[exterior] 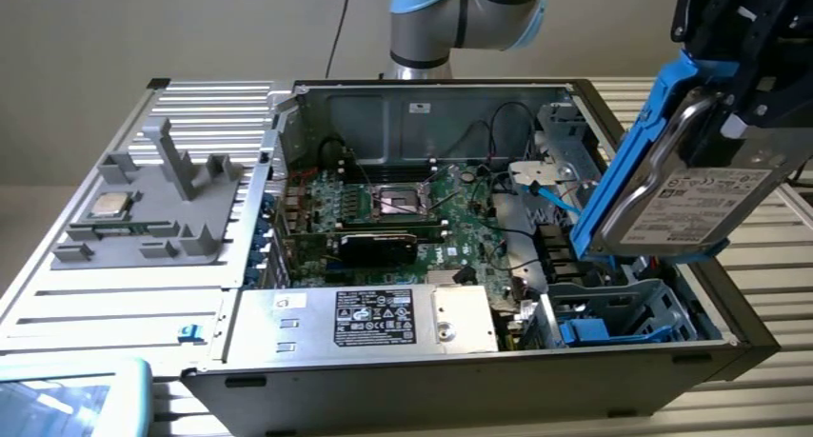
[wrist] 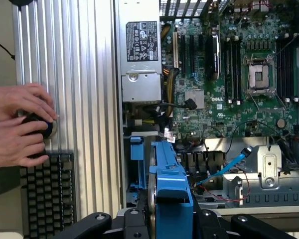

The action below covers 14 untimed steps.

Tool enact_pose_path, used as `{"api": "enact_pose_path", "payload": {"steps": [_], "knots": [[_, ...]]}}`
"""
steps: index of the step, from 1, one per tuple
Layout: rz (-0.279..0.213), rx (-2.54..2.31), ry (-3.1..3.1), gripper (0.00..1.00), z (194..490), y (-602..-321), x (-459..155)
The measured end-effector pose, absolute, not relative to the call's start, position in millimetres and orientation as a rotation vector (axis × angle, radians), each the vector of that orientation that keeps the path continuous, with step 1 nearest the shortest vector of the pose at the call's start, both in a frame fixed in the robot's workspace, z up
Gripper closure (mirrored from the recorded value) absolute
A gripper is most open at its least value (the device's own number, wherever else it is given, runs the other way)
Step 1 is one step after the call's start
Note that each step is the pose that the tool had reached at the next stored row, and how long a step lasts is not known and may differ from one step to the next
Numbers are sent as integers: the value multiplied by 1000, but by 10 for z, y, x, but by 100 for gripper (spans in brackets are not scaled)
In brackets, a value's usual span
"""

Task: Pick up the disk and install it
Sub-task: 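Insert the disk into the insertion slot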

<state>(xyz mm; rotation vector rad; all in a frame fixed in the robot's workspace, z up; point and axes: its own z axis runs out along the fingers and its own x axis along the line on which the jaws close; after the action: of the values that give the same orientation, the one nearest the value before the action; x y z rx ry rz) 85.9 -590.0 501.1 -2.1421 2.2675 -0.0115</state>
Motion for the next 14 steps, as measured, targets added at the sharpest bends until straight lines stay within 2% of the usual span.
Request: {"api": "enact_pose_path", "payload": {"steps": [14], "knots": [[-11,-2142,2267,62,4757,-6022,861]]}}
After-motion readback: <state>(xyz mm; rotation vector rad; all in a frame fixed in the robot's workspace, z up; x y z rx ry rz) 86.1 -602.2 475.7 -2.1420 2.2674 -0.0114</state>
